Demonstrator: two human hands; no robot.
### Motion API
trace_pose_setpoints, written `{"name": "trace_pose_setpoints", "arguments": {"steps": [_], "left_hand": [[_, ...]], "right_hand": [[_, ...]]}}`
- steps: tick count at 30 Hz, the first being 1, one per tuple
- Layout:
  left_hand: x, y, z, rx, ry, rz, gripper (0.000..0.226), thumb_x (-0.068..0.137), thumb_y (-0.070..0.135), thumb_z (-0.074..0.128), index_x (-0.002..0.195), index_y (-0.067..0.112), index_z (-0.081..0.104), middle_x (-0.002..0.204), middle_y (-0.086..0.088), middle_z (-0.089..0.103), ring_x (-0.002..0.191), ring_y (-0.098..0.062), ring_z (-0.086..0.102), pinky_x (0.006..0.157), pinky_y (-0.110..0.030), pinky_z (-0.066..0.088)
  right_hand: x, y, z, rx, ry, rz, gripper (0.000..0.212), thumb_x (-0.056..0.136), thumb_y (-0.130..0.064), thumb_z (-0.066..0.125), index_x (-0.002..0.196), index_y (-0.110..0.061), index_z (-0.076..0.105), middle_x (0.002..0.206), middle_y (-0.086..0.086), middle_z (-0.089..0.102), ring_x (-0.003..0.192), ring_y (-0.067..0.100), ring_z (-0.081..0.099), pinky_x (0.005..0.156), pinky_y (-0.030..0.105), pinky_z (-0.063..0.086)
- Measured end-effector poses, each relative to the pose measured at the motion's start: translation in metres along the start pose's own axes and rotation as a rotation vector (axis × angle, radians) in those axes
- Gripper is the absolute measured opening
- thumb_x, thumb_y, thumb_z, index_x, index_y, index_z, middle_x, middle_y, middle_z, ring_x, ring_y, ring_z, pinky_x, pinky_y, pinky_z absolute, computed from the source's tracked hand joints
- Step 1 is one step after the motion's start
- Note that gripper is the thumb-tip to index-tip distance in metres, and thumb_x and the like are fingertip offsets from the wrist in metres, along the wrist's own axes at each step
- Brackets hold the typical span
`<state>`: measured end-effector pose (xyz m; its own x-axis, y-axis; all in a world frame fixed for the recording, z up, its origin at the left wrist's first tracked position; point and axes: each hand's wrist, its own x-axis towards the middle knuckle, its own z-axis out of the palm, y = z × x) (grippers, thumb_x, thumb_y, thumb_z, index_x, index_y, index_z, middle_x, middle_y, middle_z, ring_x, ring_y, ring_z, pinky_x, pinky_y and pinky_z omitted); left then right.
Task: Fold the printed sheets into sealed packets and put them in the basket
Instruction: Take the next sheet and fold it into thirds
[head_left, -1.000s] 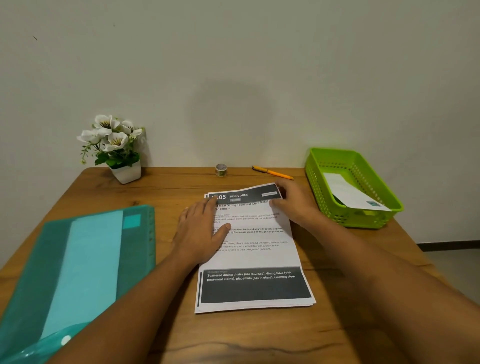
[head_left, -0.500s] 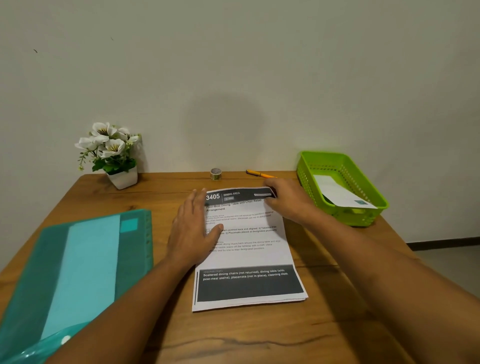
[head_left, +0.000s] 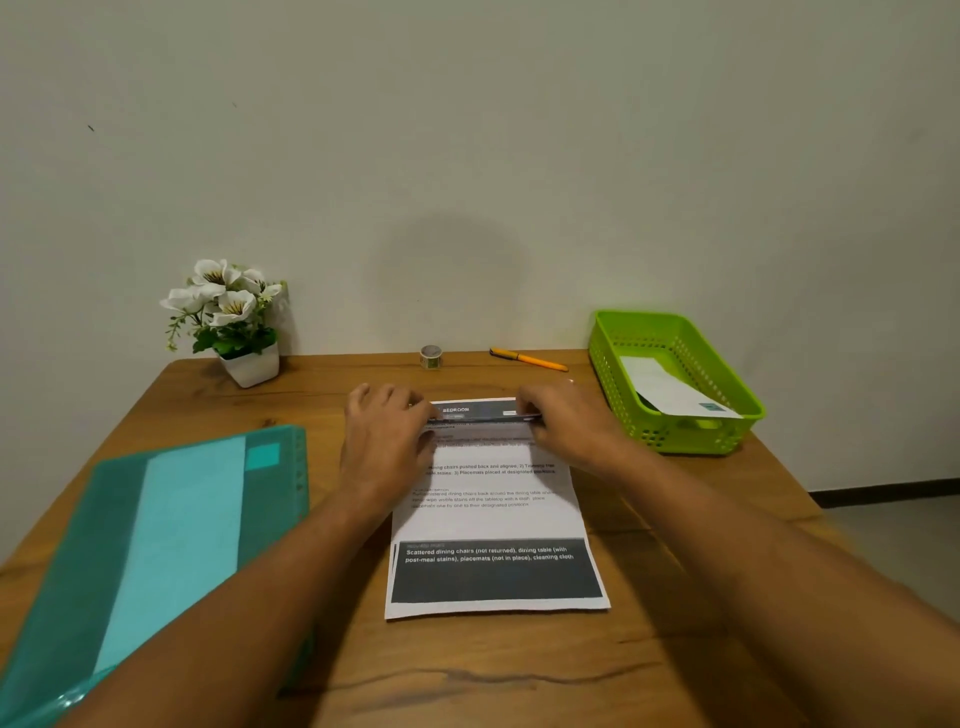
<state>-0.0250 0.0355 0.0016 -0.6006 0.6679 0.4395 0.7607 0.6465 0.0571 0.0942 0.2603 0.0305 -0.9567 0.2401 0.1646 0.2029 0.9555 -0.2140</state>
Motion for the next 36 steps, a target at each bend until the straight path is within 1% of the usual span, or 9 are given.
{"name": "trace_pose_setpoints", "arguments": {"steps": [6,8,10,12,17,22,26,31,36], "left_hand": [[-0.013,0.016,0.002,-0.067,-0.042,0.074,0.026,0.095,0.038,0.063,0.117,0.027,0.071,0.118,0.004,0.070,0.112,-0.018,0.061,0.105,-0.046,0.042],[-0.018,0.021,0.006,-0.111,-0.083,0.074,0.030,0.097,0.038,0.060,0.121,0.026,0.070,0.123,0.003,0.069,0.111,-0.020,0.062,0.096,-0.040,0.048],[-0.024,0.023,0.014,-0.139,-0.132,0.071,0.035,0.097,0.041,0.057,0.127,0.026,0.068,0.131,0.002,0.067,0.119,-0.021,0.061,0.098,-0.039,0.048],[-0.029,0.023,0.022,-0.171,-0.186,0.073,0.041,0.099,0.044,0.054,0.134,0.025,0.064,0.140,0.000,0.062,0.128,-0.021,0.055,0.104,-0.041,0.045],[-0.036,0.022,0.030,-0.204,-0.203,0.044,0.044,0.105,0.045,0.042,0.143,0.027,0.055,0.150,0.003,0.052,0.138,-0.017,0.044,0.114,-0.041,0.034],[-0.033,0.025,0.031,-0.169,-0.233,0.012,0.044,0.105,0.043,0.042,0.146,0.030,0.051,0.151,0.004,0.049,0.136,-0.019,0.041,0.110,-0.042,0.035],[-0.032,0.026,0.032,-0.128,-0.247,-0.005,0.045,0.105,0.041,0.039,0.149,0.031,0.048,0.149,0.003,0.047,0.133,-0.021,0.039,0.105,-0.042,0.036],[-0.032,0.026,0.037,-0.121,-0.320,-0.006,0.051,0.108,0.039,0.030,0.158,0.028,0.034,0.165,0.003,0.032,0.152,-0.023,0.023,0.124,-0.050,0.018],[-0.030,0.025,0.038,-0.129,-0.366,0.002,0.053,0.110,0.037,0.026,0.162,0.028,0.022,0.170,0.005,0.020,0.157,-0.022,0.012,0.126,-0.051,0.008]], "right_hand": [[-0.016,-0.016,0.018,-0.107,-0.056,-0.082,0.021,0.099,-0.034,0.058,0.115,-0.023,0.067,0.114,0.004,0.069,0.105,0.029,0.062,0.080,0.038,0.047],[-0.024,-0.022,0.027,-0.105,-0.031,-0.113,0.021,0.098,-0.038,0.056,0.110,-0.022,0.065,0.109,0.003,0.067,0.103,0.029,0.062,0.081,0.038,0.046],[-0.031,-0.025,0.038,-0.115,-0.003,-0.124,0.020,0.099,-0.041,0.050,0.102,-0.025,0.062,0.102,0.000,0.064,0.097,0.026,0.061,0.080,0.039,0.045],[-0.036,-0.026,0.047,-0.113,0.004,-0.111,0.024,0.100,-0.044,0.045,0.102,-0.026,0.061,0.103,-0.001,0.063,0.097,0.024,0.059,0.082,0.040,0.046],[-0.039,-0.029,0.058,-0.057,-0.019,-0.055,0.042,0.103,-0.050,0.040,0.123,-0.020,0.062,0.126,0.003,0.064,0.115,0.025,0.057,0.095,0.041,0.047],[-0.036,-0.040,0.067,-0.034,0.008,0.017,0.035,0.104,-0.037,0.044,0.126,-0.015,0.059,0.130,0.007,0.059,0.120,0.028,0.054,0.102,0.044,0.043],[-0.033,-0.045,0.077,-0.006,-0.004,0.050,0.043,0.101,-0.030,0.038,0.137,-0.014,0.055,0.141,0.010,0.053,0.133,0.029,0.046,0.114,0.045,0.036],[-0.031,-0.050,0.080,0.015,-0.015,0.078,0.047,0.106,-0.028,0.038,0.151,-0.013,0.044,0.158,0.010,0.041,0.149,0.027,0.032,0.125,0.045,0.023],[-0.026,-0.061,0.087,0.044,-0.067,-0.004,0.055,0.110,-0.030,0.033,0.162,-0.011,0.028,0.170,0.009,0.025,0.158,0.025,0.017,0.130,0.042,0.010]]}}
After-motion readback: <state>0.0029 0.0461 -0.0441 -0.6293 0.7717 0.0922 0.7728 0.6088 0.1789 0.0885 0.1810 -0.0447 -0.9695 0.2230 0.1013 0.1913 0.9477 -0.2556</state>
